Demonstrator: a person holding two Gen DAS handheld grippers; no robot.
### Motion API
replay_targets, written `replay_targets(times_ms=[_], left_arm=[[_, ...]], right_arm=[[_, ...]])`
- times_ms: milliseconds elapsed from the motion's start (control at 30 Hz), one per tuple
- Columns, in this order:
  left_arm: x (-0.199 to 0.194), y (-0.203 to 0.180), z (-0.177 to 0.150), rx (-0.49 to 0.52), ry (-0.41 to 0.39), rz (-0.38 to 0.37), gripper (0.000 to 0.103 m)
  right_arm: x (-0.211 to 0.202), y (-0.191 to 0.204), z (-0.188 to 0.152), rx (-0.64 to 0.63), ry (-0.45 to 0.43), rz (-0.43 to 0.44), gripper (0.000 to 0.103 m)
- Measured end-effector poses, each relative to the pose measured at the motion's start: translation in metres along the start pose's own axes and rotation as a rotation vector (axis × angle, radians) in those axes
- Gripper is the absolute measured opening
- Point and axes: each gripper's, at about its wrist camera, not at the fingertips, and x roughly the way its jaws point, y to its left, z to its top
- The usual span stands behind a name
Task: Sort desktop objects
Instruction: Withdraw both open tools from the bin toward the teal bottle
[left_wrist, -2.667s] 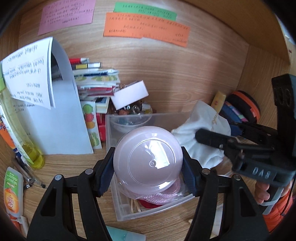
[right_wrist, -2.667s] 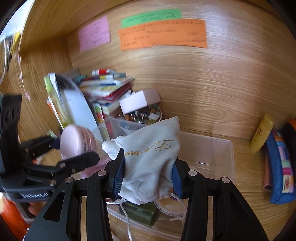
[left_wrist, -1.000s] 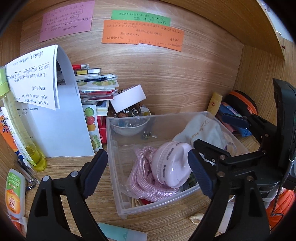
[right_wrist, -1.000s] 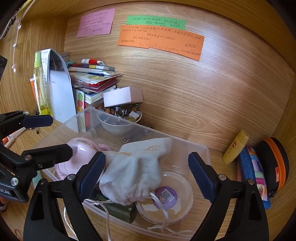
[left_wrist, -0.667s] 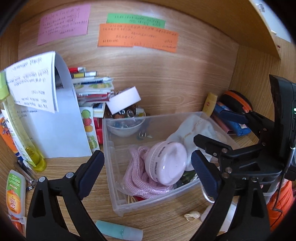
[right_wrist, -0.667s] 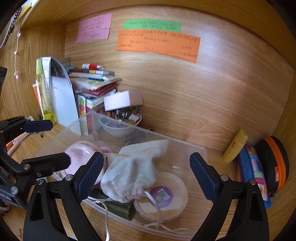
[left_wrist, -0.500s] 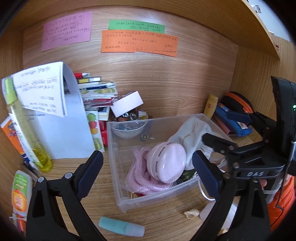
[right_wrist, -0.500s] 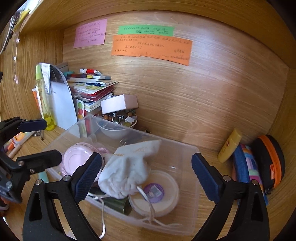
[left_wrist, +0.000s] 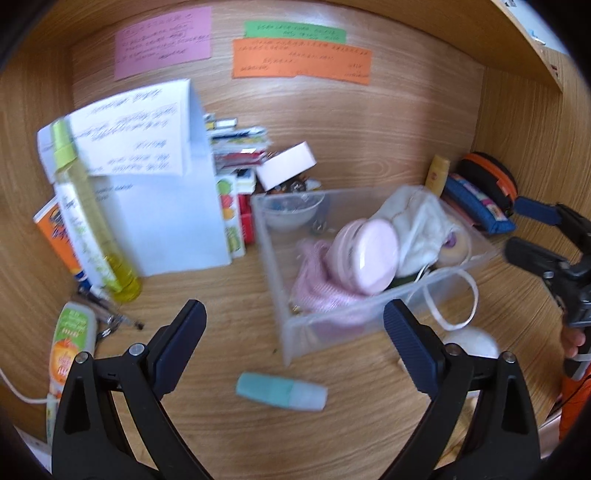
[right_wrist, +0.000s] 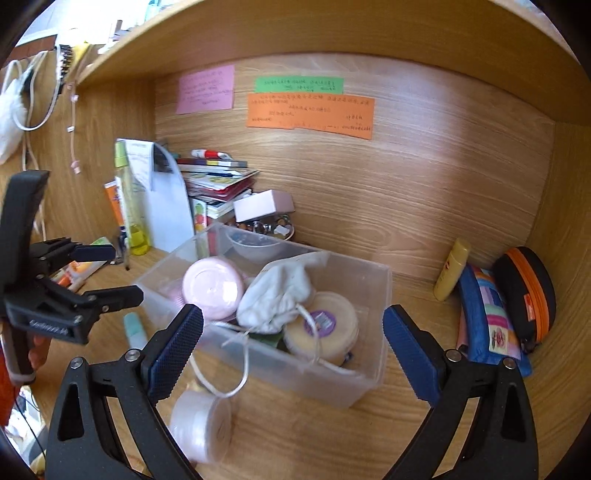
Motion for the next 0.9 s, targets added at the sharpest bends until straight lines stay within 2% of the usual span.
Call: replay_targets(times_ms=[167, 500, 667, 900], left_arm=[[-0.002, 0.008, -0.019, -0.004, 0.035, 0.020, 0.098], [0.019, 0.006, -0.055, 0.069, 0.149, 0.044, 0.098], [0.033, 0.007, -0.058, 0.067, 0.189, 0.030, 0.098], [0.042, 0.006, -0.058, 0.062, 0.205, 0.005, 0.098]], right_arm=[[-0.003, 0.011, -0.015, 0.002, 0.019, 0.030, 0.098], [-0.002, 0.035, -0.050, -0.031, 0.073, 0.092, 0.098], [0.004, 0.041, -0.061, -0.054, 0.111, 0.103, 0.098], [0.014, 0.037, -0.069, -0.007, 0.145, 0.171, 0.095]])
